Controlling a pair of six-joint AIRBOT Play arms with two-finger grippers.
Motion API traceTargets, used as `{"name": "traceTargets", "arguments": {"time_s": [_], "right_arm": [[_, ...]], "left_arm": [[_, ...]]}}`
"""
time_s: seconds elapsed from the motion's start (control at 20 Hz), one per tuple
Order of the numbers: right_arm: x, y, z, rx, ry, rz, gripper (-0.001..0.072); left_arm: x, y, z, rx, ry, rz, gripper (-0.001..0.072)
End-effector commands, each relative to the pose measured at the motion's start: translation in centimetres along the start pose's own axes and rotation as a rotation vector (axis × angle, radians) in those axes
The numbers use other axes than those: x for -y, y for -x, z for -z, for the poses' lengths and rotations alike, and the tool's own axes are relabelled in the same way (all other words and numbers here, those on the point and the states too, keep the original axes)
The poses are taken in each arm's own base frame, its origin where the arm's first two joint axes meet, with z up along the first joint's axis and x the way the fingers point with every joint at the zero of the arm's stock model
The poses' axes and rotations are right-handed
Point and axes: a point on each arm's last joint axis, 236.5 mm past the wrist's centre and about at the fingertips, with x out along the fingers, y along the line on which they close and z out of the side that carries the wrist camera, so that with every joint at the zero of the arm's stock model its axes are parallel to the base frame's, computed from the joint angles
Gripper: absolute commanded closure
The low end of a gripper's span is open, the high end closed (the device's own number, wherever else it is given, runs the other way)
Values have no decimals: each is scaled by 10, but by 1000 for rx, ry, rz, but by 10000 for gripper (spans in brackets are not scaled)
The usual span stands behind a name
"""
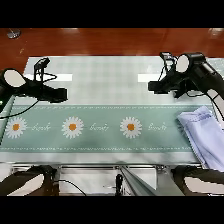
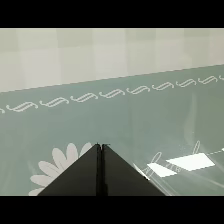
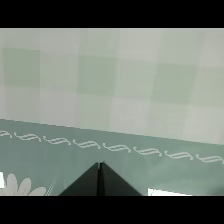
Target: Fold the shirts.
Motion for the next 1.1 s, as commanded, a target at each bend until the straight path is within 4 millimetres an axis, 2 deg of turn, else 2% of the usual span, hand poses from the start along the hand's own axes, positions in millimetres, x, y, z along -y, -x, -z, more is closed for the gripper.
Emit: {"name": "traceTargets", "arguments": {"time_s": [0.0, 0.5, 0.65, 0.8, 0.85, 0.9, 0.95, 1.0, 1.05], "right_arm": [[0, 0, 0, 1, 0, -1, 688], [0, 0, 0, 2, -1, -1, 688], [-4, 1, -21, 91, 1, -15, 688], [-7, 7, -56, 237, 9, -29, 687], [-2, 11, -72, 307, 31, -1, 641], [10, 19, -92, 396, 72, 59, 285], [24, 30, -113, 491, 141, 142, 84], [44, 49, -139, 612, 166, 231, 84], [64, 71, -164, 743, 110, 267, 85]], "left_arm": [[0, 0, 0, -1, 1, 0, 683], [0, 0, 0, 1, 0, 0, 683], [-1, 0, -11, 47, 0, -5, 683], [-5, 2, -40, 169, 1, -20, 681], [-8, 3, -56, 233, 3, -28, 630], [-12, 4, -73, 301, 2, -42, 364], [-17, 5, -89, 370, 3, -58, 13], [-23, 7, -103, 425, -2, -76, 1], [-27, 8, -110, 452, 3, -83, 2]]}}
